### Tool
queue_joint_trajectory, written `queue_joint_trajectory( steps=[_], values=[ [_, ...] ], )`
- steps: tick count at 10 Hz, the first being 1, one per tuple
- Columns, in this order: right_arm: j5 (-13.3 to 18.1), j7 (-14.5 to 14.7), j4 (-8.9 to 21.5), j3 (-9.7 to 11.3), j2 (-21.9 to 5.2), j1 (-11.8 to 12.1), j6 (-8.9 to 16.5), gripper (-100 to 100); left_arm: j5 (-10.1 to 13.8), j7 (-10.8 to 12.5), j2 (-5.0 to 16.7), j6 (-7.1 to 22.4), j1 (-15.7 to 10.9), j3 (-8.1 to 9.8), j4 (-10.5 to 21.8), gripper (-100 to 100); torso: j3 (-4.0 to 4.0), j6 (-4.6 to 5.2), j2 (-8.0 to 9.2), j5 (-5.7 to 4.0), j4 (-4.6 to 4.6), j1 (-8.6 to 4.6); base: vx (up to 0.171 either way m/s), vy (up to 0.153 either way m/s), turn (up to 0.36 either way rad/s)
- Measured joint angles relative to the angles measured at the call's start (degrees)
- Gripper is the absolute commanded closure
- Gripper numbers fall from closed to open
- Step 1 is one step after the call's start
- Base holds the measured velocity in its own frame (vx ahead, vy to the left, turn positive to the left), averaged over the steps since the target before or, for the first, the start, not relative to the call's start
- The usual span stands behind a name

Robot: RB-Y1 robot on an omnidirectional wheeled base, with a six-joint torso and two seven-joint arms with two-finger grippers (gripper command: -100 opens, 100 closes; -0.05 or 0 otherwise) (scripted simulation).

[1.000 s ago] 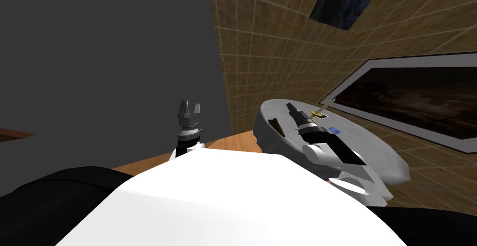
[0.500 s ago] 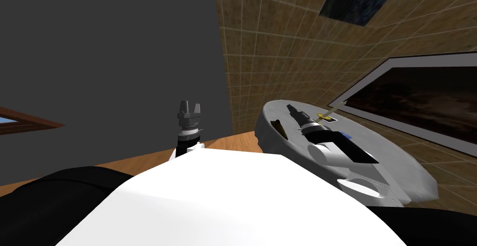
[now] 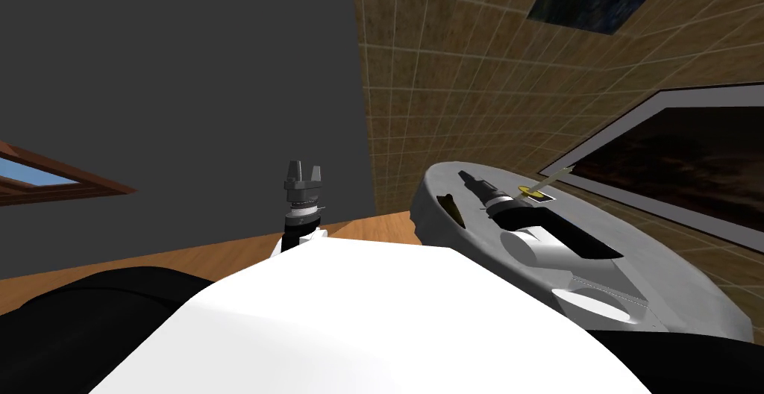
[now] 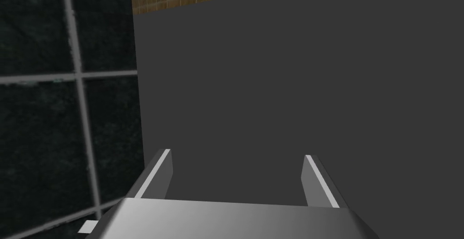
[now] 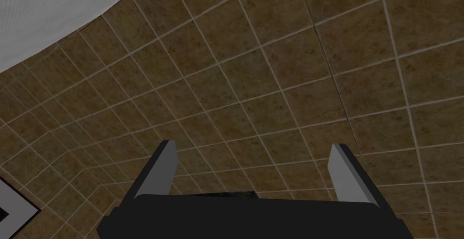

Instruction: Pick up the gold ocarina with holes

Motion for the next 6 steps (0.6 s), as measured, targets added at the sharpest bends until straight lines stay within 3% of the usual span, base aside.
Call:
queue_joint_trajectory(
  steps=[6],
  values=[
    [-5.62, 3.07, -0.69, -2.85, -3.61, 0.73, 9.17, -100, 0.0, 0.0, 0.0, 0.0, 0.0, 0.0, 0.0, 0, 0.0, 0.0, -0.01, -0.01, 0.0, -0.01, 0.001, -0.017, 0.108]
  ],
)
